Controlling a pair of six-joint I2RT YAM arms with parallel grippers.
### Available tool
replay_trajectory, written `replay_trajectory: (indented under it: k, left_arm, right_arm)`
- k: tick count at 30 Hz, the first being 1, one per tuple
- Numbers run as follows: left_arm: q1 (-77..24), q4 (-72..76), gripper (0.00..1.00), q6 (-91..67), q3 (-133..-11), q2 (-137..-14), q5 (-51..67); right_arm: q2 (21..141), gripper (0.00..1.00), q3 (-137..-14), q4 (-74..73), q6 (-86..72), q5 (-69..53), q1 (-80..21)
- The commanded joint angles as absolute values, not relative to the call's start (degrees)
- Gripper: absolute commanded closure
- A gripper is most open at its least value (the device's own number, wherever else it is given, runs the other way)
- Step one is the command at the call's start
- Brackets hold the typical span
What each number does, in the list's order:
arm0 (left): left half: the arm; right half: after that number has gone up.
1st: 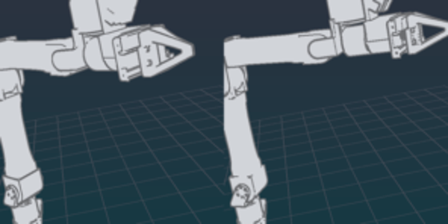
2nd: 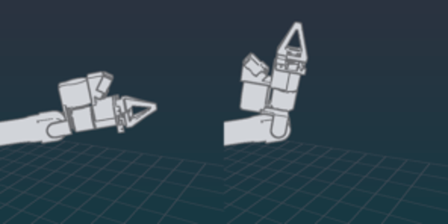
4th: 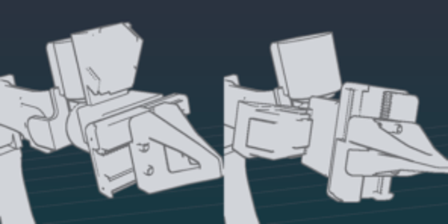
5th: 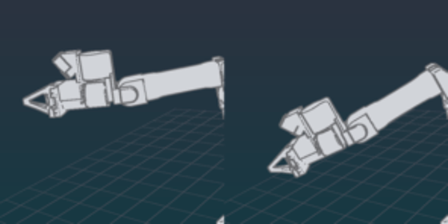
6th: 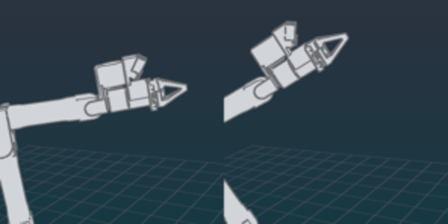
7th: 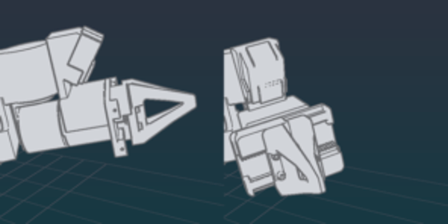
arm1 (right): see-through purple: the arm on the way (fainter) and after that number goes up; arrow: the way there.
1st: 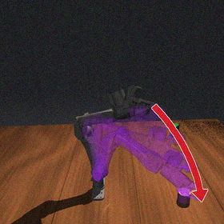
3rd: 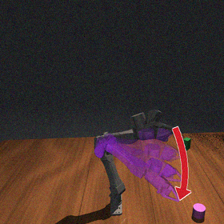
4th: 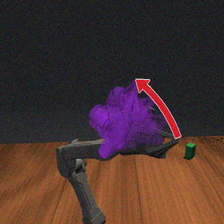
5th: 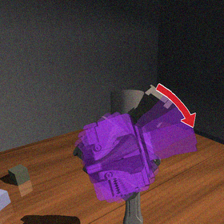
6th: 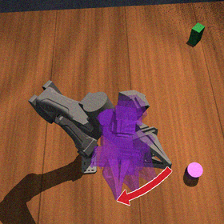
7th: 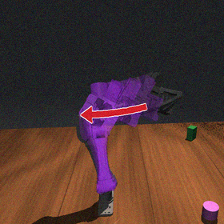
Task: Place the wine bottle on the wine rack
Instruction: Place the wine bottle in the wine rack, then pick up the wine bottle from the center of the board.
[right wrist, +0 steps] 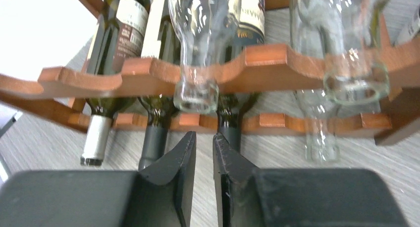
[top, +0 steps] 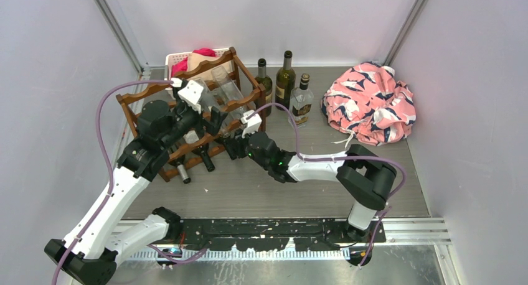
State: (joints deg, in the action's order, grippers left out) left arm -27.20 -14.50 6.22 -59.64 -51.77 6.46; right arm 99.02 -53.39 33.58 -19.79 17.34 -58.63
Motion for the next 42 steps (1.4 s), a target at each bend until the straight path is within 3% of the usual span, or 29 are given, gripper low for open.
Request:
replay_trajectory:
  k: [1, 12, 16, 24, 31, 37, 42]
  left_arm:
    - [-26.81, -9.31, 0.01, 0.58, -62.59, -51.36, 11.12]
    - [-27.02, -7.01, 0.02, -30.81, -80.49, -56.64, 18.62]
    - [-30.00, -9.45, 0.02, -41.27, -89.69, -61.15, 14.69]
    - [-43.93, -13.30, 0.00, -43.94, -102.20, -66.71, 0.72]
    - [-46.12, -20.26, 0.00, -47.53, -110.16, -70.58, -6.46]
    - [-46.41, -22.72, 0.00, -47.99, -114.26, -72.76, -8.45]
    - [-46.41, -23.37, 0.00, -46.24, -115.93, -73.22, -8.89]
  right_arm:
    - [90.62, 0.73, -49.00, 35.04, -19.92, 14.84, -58.41]
    - [75.72, 0.63, -37.39, 32.54, -19.55, 15.08, -58.43]
    - [69.75, 0.60, -35.11, 29.25, -18.51, 17.04, -58.42]
    - [62.33, 0.52, -32.70, 23.71, -18.30, 22.07, -57.08]
    - [55.68, 0.49, -30.96, 18.85, -22.69, 18.55, -46.23]
    - [50.03, 0.37, -31.59, 13.67, -22.42, 17.37, -38.98]
    - [48.57, 0.32, -32.76, 10.46, -22.82, 15.59, -34.77]
